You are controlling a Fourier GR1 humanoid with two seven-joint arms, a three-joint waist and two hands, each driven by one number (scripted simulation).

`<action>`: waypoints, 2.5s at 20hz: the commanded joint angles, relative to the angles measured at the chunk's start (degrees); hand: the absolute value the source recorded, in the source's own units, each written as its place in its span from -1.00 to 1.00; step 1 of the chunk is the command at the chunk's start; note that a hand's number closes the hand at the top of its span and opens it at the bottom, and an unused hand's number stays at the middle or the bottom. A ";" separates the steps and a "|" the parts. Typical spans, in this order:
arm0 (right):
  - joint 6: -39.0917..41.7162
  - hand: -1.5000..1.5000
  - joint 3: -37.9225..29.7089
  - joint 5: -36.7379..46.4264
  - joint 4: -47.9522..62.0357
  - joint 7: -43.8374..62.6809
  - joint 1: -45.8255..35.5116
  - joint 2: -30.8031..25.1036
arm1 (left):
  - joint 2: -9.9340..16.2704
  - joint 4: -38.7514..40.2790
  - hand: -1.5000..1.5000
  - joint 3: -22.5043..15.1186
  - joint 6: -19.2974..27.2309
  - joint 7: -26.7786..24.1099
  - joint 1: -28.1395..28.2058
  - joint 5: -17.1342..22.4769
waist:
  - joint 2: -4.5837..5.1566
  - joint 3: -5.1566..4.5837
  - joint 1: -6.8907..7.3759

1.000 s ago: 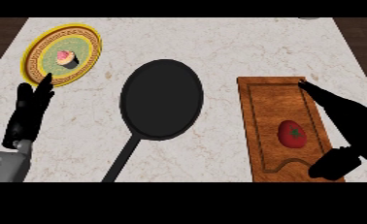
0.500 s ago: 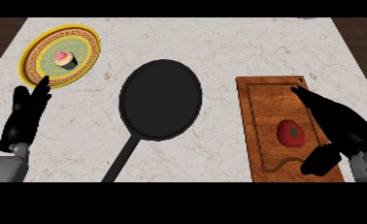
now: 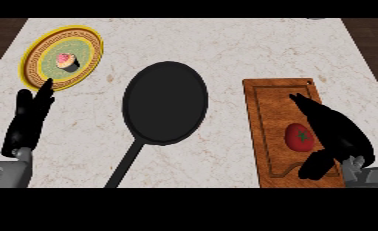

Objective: Pick the tomato from the cutting board and place it in the pan

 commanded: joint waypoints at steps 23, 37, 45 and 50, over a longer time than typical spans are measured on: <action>-1.45 1.00 -4.38 20.11 13.58 -17.58 -1.21 4.50 | -5.24 -2.75 0.00 5.68 -4.19 2.11 -0.13 -6.21 | 0.00 0.00 0.03; -4.42 1.00 1.76 26.68 -8.86 -15.24 18.99 10.22 | -6.69 -1.73 0.00 7.41 -4.95 -0.73 1.75 -8.63 | -0.19 -0.04 -0.83; -22.01 1.00 1.22 30.53 -17.66 -22.25 16.41 12.69 | -5.94 -2.68 0.00 8.86 -6.35 -1.34 3.94 -7.37 | -0.47 0.01 -0.51; -19.87 1.00 9.28 35.25 -25.99 -18.23 16.37 16.95 | -5.94 -5.04 0.00 8.21 -5.62 3.87 0.43 -8.40 | -0.20 0.00 -0.23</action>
